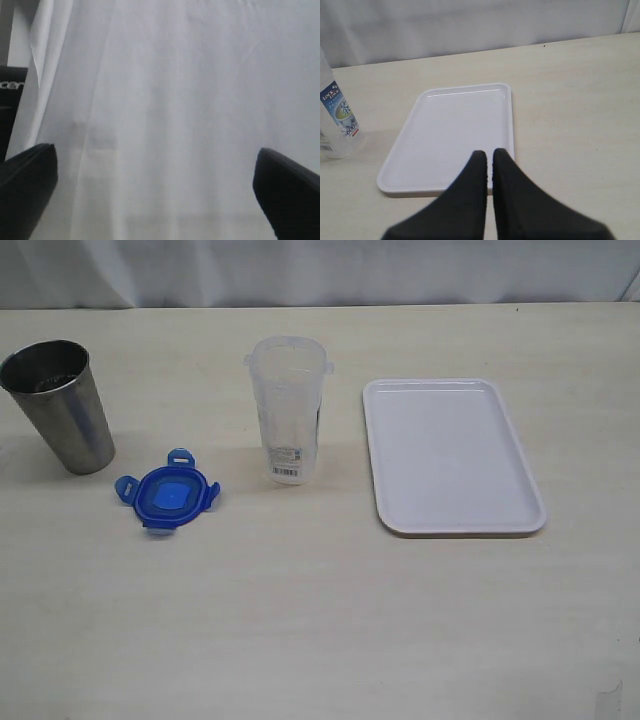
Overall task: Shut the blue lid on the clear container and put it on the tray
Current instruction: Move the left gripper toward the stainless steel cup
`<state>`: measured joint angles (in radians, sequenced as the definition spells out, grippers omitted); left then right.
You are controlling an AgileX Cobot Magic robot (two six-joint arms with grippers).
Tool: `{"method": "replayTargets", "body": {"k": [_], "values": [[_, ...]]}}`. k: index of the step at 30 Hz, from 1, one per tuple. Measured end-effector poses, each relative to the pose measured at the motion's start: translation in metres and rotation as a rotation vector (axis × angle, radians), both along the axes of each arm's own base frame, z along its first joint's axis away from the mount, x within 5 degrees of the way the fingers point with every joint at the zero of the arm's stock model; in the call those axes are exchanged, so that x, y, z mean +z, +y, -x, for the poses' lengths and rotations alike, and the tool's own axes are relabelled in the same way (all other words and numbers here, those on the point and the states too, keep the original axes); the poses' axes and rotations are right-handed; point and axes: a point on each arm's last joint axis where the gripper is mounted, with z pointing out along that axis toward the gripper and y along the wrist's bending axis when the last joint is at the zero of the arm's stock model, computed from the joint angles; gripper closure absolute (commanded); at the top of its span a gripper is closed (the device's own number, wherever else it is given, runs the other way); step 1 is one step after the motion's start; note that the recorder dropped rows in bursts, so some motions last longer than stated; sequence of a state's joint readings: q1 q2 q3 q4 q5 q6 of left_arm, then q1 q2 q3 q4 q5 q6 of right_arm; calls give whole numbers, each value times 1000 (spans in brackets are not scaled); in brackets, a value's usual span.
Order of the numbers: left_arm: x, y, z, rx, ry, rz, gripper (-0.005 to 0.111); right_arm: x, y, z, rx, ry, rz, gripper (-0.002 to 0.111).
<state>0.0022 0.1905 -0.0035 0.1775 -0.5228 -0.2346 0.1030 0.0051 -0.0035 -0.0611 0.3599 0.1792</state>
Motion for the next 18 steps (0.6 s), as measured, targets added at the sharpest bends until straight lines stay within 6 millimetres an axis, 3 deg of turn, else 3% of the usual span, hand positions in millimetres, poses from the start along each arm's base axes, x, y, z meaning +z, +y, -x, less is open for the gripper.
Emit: {"method": "replayTargets", "body": {"k": [11, 18], "values": [[-25, -4, -58, -41, 231, -29, 2, 0, 0, 0, 0, 0, 0, 104], [-55, -6, -86, -59, 373, -50, 2, 0, 0, 0, 0, 0, 0, 104]]}}
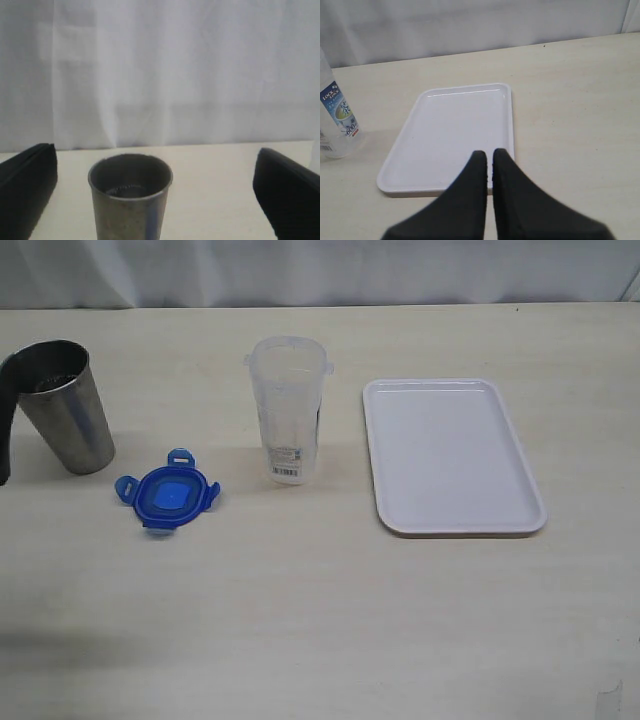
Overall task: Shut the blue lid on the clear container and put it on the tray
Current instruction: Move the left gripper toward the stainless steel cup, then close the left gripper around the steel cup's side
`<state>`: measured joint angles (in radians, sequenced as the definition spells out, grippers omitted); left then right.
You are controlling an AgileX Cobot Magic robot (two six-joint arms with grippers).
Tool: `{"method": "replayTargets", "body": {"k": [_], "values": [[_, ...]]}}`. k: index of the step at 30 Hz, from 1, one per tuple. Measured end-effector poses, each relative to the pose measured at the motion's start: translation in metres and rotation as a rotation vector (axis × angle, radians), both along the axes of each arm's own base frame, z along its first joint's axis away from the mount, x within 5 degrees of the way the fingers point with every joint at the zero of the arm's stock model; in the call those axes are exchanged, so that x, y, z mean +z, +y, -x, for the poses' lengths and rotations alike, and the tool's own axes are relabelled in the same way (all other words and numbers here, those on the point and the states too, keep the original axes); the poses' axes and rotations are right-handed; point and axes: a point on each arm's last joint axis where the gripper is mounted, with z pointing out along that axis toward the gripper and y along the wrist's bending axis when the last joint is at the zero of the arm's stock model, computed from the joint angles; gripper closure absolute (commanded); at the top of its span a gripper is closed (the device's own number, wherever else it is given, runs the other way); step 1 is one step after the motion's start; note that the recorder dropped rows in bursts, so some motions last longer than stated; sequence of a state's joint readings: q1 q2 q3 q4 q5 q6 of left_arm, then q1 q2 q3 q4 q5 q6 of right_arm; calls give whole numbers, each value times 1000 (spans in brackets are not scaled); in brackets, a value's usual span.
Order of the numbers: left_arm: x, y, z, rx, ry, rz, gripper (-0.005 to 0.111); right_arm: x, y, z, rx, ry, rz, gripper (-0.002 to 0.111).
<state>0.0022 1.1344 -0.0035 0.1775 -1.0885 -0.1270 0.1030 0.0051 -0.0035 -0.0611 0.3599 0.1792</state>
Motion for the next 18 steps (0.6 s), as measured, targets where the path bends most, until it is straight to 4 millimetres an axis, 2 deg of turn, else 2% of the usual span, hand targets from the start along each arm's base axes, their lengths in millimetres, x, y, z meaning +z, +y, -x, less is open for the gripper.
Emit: {"method": "replayTargets", "body": {"k": [8, 18], "values": [[-33, -1, -23, -8, 159, -7, 2, 0, 0, 0, 0, 0, 0, 104], [-55, -2, -60, -24, 246, -28, 2, 0, 0, 0, 0, 0, 0, 104]]}}
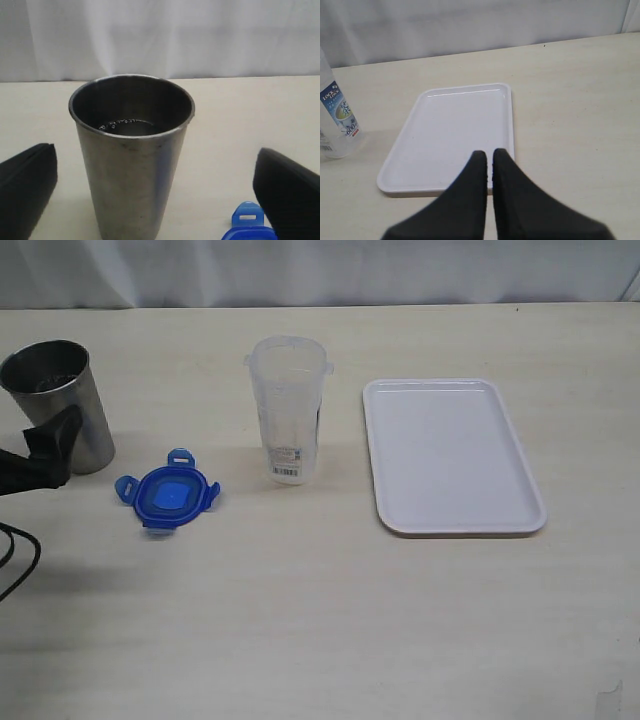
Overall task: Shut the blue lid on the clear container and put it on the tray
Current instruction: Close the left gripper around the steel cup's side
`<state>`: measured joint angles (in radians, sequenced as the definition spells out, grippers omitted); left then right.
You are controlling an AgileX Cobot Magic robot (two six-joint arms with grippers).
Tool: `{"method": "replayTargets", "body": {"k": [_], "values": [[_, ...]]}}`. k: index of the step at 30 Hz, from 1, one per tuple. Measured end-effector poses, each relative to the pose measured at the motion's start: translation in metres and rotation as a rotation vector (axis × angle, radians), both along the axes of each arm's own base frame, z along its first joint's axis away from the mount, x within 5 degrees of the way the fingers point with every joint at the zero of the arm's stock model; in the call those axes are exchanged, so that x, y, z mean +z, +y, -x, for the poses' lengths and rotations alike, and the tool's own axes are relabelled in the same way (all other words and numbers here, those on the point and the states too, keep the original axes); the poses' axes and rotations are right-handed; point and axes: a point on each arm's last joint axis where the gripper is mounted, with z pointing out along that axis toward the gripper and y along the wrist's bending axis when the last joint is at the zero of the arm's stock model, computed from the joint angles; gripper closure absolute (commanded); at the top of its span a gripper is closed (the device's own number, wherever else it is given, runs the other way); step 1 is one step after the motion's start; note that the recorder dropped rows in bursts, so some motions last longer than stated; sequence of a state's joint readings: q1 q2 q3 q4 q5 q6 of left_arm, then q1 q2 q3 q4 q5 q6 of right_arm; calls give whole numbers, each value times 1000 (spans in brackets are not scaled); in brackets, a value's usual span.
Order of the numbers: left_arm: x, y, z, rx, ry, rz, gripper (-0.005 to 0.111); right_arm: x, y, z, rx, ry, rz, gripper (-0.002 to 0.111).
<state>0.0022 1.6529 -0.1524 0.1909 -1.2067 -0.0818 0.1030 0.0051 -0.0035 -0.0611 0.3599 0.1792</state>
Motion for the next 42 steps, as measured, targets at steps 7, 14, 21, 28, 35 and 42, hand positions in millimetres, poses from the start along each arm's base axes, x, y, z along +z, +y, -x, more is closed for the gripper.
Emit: {"method": "replayTargets", "body": {"k": [7, 14, 21, 28, 35, 42], "values": [[-15, -1, -19, -18, 44, -3, 2, 0, 0, 0, 0, 0, 0, 104], [-32, -2, -41, -23, 75, -6, 2, 0, 0, 0, 0, 0, 0, 104], [-44, -2, -56, -32, 91, -6, 2, 0, 0, 0, 0, 0, 0, 104], [-49, -2, -69, -32, 82, -6, 2, 0, 0, 0, 0, 0, 0, 104], [-54, -1, -71, -16, 92, -4, 2, 0, 0, 0, 0, 0, 0, 104], [-54, 1, -72, 12, 92, -1, 2, 0, 0, 0, 0, 0, 0, 104]]}}
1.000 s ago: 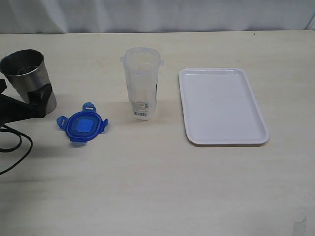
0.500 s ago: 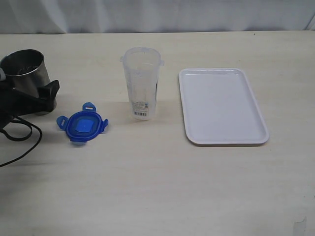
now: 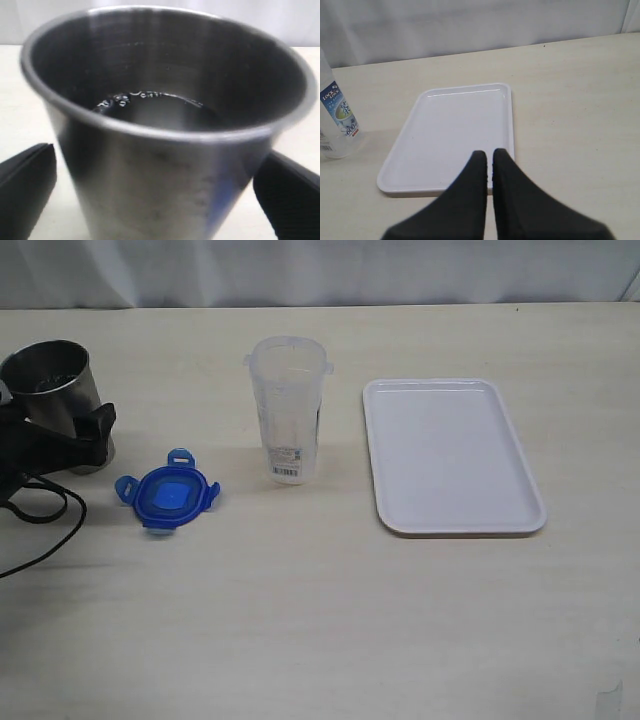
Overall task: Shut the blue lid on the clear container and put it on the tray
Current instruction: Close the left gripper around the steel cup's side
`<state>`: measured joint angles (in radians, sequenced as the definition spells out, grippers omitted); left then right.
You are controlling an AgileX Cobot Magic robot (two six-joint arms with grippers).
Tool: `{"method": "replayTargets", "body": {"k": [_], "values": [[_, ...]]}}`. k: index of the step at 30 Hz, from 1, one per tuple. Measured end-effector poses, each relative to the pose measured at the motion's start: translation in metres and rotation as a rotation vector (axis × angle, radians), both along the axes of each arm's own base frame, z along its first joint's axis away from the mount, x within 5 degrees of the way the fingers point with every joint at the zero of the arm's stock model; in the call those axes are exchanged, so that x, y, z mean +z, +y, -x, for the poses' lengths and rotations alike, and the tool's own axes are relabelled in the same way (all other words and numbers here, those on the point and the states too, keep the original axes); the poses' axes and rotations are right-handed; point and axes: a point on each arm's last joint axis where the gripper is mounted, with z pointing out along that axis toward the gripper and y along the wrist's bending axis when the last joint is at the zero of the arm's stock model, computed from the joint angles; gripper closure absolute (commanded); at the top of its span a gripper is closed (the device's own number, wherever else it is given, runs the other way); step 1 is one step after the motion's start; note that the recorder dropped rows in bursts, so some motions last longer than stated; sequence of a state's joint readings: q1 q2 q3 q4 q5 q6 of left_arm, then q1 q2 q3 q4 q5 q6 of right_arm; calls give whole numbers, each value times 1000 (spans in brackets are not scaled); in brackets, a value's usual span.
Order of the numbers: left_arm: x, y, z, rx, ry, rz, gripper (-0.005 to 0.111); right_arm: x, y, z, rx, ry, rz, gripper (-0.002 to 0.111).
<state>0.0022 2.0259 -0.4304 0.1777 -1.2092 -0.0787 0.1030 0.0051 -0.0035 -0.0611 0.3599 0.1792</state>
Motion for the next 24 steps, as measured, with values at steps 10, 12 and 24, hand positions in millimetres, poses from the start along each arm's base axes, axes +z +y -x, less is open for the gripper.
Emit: {"method": "replayTargets", "body": {"k": [10, 12, 24], "values": [[4, 1, -9, 6, -33, 0, 2, 0, 0, 0, 0, 0, 0, 104], [5, 1, -10, 6, -37, 0, 2, 0, 0, 0, 0, 0, 0, 104], [5, 1, -10, 6, -37, 0, 2, 0, 0, 0, 0, 0, 0, 104]]}}
